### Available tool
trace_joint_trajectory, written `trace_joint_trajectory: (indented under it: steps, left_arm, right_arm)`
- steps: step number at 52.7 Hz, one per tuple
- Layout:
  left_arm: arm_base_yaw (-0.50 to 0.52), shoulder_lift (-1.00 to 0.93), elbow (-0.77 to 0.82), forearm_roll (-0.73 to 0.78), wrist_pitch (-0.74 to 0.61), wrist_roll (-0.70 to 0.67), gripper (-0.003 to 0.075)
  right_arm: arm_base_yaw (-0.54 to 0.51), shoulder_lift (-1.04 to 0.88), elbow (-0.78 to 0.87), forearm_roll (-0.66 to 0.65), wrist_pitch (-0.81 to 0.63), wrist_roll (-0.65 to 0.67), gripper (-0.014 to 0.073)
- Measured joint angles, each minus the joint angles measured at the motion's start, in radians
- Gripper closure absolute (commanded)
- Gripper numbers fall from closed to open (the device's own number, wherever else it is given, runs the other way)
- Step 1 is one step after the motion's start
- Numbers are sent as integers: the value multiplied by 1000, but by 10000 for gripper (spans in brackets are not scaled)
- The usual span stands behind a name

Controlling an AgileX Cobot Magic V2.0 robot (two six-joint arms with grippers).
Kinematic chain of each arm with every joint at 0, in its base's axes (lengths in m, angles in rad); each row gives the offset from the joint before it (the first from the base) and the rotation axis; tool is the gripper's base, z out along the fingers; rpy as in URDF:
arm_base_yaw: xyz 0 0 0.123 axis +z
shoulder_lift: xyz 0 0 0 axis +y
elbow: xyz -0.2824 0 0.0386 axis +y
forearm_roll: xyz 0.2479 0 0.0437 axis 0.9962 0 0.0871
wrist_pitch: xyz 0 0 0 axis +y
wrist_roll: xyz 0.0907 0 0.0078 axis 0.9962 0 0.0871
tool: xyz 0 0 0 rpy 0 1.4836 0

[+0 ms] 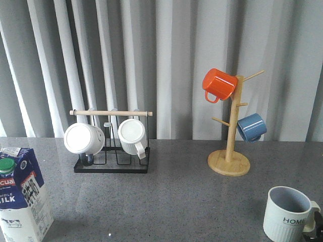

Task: Place milk next to cup
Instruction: 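Close the right gripper on the mug and lift it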

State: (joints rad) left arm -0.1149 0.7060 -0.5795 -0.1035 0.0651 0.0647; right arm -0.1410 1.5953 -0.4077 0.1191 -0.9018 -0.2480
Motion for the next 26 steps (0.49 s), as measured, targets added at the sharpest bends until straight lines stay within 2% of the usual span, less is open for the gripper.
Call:
trace_joint_trajectory:
  steps: [26]
  left_arm:
    - [0,0,0,0,0,0,165]
  right_arm:
    - [0,109,-31,-17,-33,2,76]
